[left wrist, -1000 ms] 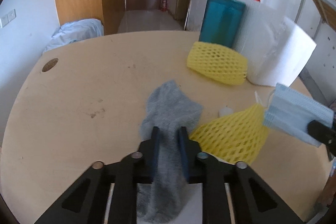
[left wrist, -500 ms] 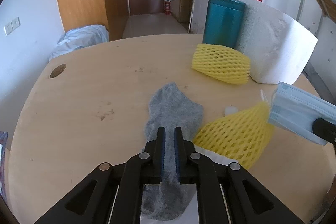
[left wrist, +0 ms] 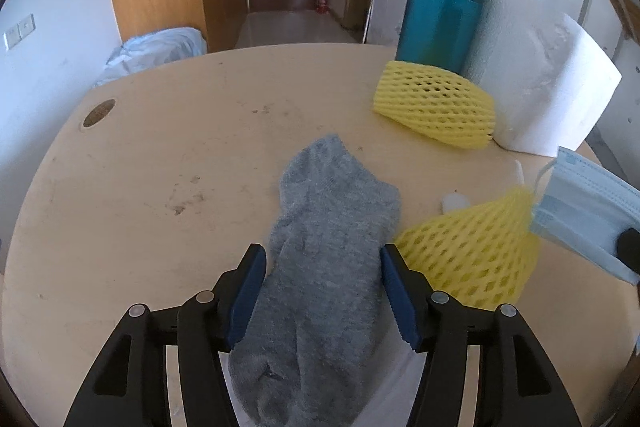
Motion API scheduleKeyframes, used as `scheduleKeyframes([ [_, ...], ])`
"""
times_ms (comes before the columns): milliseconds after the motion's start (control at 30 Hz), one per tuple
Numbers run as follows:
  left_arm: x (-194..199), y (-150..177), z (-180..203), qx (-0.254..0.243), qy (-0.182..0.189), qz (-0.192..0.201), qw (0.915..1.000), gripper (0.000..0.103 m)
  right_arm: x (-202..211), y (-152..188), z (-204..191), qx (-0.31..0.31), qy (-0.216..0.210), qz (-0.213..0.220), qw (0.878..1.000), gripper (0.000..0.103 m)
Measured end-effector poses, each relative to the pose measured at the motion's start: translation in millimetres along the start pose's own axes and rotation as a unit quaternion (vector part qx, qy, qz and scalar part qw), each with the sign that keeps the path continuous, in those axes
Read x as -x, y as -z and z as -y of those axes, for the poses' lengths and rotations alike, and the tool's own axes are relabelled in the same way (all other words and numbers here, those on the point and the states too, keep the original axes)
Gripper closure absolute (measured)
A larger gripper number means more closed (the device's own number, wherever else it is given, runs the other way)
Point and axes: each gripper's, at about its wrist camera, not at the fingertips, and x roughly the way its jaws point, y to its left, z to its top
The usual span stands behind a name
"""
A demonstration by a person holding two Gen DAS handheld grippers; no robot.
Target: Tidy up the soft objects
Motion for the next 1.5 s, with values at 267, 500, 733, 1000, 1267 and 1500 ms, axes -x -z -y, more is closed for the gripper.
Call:
scheduleKeyframes([
  [267,-2,-1,-2,-0.003,0.013,-0.004,0.9999,0.09,3,2,2,-0.006,0.003,0.003,1.0,0.066],
  [500,39,-5,-2,-0.005,0.019,0.057,0.9982,0.093,6,2,1,-0.005,0.002,0.008,1.0,0.066],
  [733,72,-3,0,-0.008,0.022,0.094,0.9953,0.093,11,2,-3,-0.002,0.0,0.014,1.0,0.066],
  [1000,92,-2,-5,-0.005,0.026,0.114,0.9931,0.093,21,-2,-3,-0.003,0.0,0.029,1.0,0.066],
  [1267,109,2,-6,-0.004,0.033,0.126,0.9914,0.093,21,-1,-4,-0.005,0.0,0.03,1.0,0.066],
  [1500,107,8,14,-0.018,0.055,0.122,0.9908,0.093,3,4,-4,-0.002,0.015,-0.01,1.0,0.066],
])
